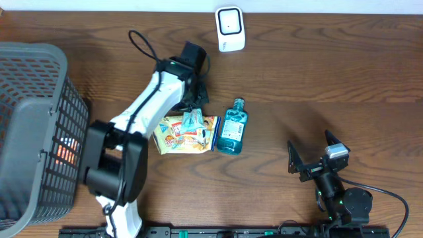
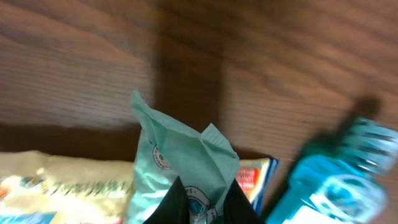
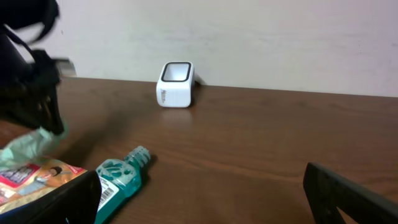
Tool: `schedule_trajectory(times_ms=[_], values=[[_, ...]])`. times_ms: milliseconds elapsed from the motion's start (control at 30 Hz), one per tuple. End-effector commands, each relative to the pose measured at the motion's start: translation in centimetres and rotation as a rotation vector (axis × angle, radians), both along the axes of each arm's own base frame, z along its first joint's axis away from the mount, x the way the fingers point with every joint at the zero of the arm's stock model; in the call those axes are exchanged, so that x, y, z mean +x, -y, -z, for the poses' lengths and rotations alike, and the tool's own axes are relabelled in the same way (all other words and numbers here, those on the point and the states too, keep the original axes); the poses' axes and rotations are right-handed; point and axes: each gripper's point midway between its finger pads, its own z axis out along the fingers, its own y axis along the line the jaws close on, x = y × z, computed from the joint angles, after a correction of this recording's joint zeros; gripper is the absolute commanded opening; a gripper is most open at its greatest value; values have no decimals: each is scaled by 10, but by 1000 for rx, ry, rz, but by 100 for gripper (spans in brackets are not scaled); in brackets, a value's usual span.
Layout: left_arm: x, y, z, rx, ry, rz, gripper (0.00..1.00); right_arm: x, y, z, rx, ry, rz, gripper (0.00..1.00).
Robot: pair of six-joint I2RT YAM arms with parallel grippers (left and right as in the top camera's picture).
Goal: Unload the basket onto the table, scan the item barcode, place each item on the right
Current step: 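Carry the green packet out and drop it above the wipes pack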
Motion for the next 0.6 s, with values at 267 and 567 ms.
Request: schedule_trajectory(times_ms=[267, 567], values=[[-2, -10, -13, 46, 31, -7, 88, 0, -1, 1, 6, -2, -2, 99], [-2, -13, -129, -41, 327, 51, 99, 0, -1, 1, 6, -2, -2, 99]])
